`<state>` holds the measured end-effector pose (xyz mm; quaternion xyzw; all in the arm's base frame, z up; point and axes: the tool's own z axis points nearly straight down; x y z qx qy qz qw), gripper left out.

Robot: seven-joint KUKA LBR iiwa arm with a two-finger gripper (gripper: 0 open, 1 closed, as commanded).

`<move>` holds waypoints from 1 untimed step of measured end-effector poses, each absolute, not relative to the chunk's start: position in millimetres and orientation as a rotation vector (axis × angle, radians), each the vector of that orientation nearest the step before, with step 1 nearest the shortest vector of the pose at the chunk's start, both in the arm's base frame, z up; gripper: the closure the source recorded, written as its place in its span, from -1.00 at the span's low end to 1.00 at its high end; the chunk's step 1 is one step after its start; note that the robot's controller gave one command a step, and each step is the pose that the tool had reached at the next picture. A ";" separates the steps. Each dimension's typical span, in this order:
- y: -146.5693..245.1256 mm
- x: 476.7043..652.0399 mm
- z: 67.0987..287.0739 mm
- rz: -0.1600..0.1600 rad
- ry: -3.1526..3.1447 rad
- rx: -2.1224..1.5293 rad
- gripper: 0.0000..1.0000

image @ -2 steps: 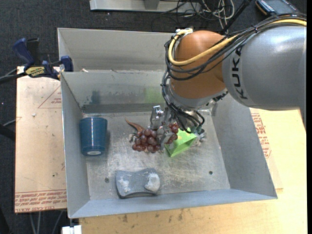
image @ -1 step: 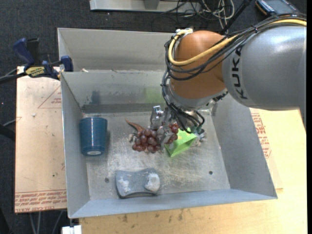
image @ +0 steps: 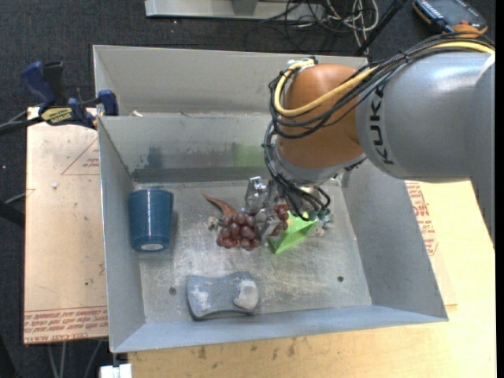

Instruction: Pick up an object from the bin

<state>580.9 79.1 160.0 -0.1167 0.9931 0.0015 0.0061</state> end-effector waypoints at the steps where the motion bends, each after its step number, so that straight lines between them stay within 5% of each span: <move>1: 87.1 592.4 168.9 0.001 3.106 -0.550 1.00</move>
Offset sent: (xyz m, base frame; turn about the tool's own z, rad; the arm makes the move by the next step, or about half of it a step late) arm -0.0479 0.0518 -0.0900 -0.3636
